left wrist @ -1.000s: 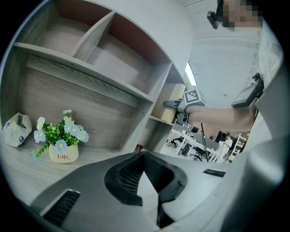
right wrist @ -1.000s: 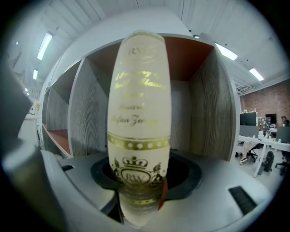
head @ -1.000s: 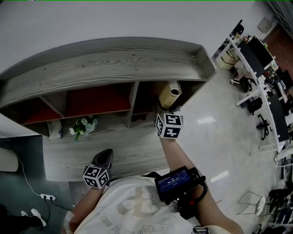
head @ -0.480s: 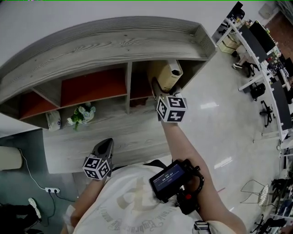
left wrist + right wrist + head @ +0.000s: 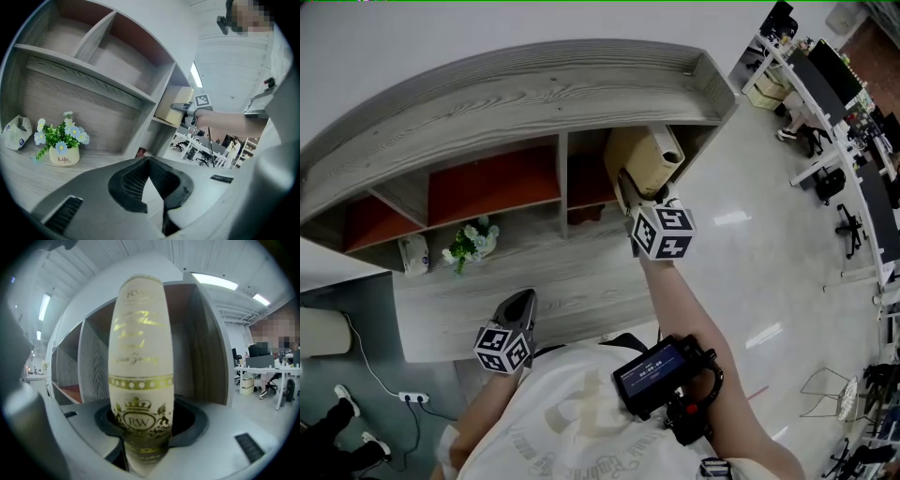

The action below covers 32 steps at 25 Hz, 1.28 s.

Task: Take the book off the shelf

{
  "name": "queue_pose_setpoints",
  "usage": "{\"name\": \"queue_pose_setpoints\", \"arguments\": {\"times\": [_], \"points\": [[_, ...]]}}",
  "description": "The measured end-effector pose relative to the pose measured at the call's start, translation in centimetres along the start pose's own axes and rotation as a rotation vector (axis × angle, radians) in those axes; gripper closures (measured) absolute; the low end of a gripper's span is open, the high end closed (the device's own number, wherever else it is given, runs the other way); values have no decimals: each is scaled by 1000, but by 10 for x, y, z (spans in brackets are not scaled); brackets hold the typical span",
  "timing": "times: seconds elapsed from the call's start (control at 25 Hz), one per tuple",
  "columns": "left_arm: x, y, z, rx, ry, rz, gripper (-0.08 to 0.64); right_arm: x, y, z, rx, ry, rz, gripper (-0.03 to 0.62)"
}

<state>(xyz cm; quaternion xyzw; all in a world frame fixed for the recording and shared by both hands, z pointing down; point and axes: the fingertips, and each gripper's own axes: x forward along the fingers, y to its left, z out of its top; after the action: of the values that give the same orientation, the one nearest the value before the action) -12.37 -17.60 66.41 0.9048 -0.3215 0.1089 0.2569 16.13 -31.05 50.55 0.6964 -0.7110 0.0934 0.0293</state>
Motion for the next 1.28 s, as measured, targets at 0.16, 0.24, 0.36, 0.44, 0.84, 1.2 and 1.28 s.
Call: {"name": "queue_pose_setpoints", "arguments": {"times": [0.16,0.24,0.36,0.44,0.84,1.2,1.28], "points": [[0,-4,-2,-1,9,-6,558,-6,2,-2,-20,6,10,371],[-3,-5,-1,2,11,-6,558,-8,4,-2,-31,10,14,371],[-4,-6,3,4,4,-3,558,-8,5,2,-43,10,21,373],[-4,-6,4,4,3,-2,558,-8,4,4,-47,9,23,373],[-7,-10,6,9,2,6,558,-14,4,4,-46,16,48,374],[-7,-17,8,20,0,-3,558,-29,5,10,-32,-10,90,374],[-7,-19,8,22,-2,-5,558,-34,5,13,-29,-17,104,374]]}}
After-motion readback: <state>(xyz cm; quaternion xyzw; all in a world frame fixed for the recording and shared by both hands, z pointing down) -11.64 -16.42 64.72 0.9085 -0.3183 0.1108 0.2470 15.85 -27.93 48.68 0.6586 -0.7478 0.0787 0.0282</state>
